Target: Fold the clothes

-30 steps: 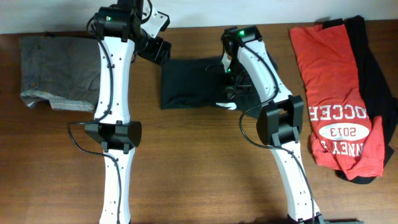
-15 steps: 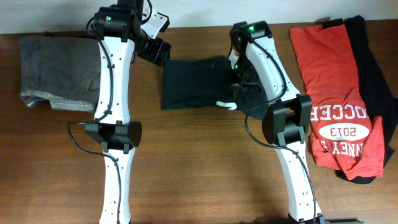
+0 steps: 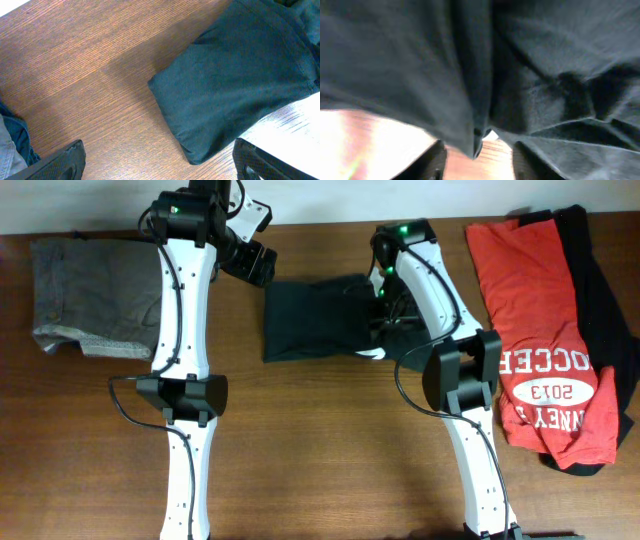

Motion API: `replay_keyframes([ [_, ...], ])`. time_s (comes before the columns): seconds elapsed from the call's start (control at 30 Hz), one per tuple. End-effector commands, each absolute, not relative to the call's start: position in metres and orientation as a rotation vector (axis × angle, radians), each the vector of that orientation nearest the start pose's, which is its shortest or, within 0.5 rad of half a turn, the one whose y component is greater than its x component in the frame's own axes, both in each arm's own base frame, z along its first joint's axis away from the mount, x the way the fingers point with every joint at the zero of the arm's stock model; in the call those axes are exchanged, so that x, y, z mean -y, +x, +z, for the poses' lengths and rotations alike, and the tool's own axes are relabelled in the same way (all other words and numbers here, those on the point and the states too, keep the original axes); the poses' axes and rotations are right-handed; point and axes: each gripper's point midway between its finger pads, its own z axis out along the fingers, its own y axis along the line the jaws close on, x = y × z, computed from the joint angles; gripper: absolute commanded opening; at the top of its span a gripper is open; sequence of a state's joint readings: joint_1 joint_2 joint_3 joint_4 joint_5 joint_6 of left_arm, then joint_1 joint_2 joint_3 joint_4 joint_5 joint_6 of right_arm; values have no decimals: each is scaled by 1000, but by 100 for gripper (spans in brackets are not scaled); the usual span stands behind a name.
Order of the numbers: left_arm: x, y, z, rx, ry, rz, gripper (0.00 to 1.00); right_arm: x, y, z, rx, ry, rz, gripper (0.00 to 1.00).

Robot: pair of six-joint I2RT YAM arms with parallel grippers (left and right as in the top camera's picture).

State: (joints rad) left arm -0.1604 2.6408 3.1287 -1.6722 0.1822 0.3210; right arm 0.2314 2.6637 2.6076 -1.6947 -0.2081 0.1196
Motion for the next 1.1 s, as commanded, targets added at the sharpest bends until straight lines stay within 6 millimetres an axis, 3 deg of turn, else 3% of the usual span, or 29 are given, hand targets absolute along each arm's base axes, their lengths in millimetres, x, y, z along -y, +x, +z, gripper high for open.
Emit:
replay_keyframes([
  [0.0,114,518,190,-2641,693,-194,94,-141,456,107,-3151,-212,346,52],
  [0.13,114,517,183,-2658,696,-197,94,-124,466,123,-3093,-210,337,51],
  [0.33,114,518,180,-2665,697,-199,95,-71,485,117,-3054,-138,361,55],
  [0.43,114,518,179,-2666,697,-199,95,-47,493,116,-3012,-102,464,60],
  [0.6,114,519,176,-2669,697,-200,95,-22,497,113,-2938,-120,679,76],
  [0.7,114,520,175,-2671,697,-201,95,-3,491,98,-2981,-81,652,87],
  [0.8,114,520,175,-2671,697,-201,95,2,486,80,-3015,-79,653,99],
  [1.07,114,520,175,-2672,698,-201,95,-3,473,25,-3079,-44,714,99],
])
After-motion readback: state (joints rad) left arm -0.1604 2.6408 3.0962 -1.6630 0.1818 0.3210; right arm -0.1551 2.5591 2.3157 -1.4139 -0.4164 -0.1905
